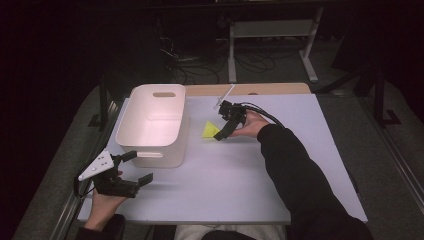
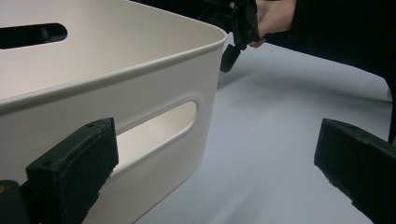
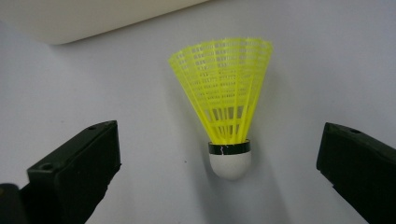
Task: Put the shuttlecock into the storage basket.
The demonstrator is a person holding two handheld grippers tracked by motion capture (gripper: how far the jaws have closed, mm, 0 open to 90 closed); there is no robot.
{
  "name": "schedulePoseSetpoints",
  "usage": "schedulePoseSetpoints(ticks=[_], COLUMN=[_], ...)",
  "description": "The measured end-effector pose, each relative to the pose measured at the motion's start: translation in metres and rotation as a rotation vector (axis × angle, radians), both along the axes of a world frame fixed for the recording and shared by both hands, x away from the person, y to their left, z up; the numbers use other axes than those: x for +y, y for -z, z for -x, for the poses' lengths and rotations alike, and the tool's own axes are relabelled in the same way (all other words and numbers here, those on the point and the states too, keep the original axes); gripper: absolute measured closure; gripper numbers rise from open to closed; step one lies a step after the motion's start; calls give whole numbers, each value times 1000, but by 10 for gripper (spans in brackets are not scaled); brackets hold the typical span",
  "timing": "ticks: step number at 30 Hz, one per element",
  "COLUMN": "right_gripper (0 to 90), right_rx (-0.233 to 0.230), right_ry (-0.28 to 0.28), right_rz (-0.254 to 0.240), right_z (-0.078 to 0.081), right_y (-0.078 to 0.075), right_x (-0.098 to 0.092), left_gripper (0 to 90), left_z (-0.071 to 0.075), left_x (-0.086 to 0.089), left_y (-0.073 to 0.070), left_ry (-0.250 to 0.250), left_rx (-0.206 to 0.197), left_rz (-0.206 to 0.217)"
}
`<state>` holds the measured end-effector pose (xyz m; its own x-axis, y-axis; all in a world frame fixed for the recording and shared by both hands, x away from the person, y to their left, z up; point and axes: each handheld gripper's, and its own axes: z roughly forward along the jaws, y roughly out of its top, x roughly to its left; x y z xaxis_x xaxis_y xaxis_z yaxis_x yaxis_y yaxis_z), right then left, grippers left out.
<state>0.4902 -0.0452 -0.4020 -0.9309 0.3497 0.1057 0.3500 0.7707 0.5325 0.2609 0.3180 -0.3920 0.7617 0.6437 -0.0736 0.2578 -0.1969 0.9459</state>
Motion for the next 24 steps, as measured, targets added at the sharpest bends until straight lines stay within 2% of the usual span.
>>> schedulePoseSetpoints(ticks=[8, 12, 16, 20, 24], right_gripper=[0, 37, 130, 180, 292], right_rx=[32, 41, 44, 42, 53], right_ry=[14, 11, 5, -5, -28], right_rz=[15, 13, 7, -5, -3], right_z=[-7, -9, -11, -10, -11], right_y=[15, 23, 26, 25, 27], right_x=[-3, -5, -8, -9, -8], left_gripper=[0, 0, 0, 0, 0], left_z=[0, 0, 0, 0, 0], left_x=[0, 0, 0, 0, 1], left_y=[0, 0, 0, 0, 0], left_ry=[-2, -2, -1, -2, -4], left_rx=[0, -2, -1, -2, -3], left_rz=[-1, -2, -1, -2, -3])
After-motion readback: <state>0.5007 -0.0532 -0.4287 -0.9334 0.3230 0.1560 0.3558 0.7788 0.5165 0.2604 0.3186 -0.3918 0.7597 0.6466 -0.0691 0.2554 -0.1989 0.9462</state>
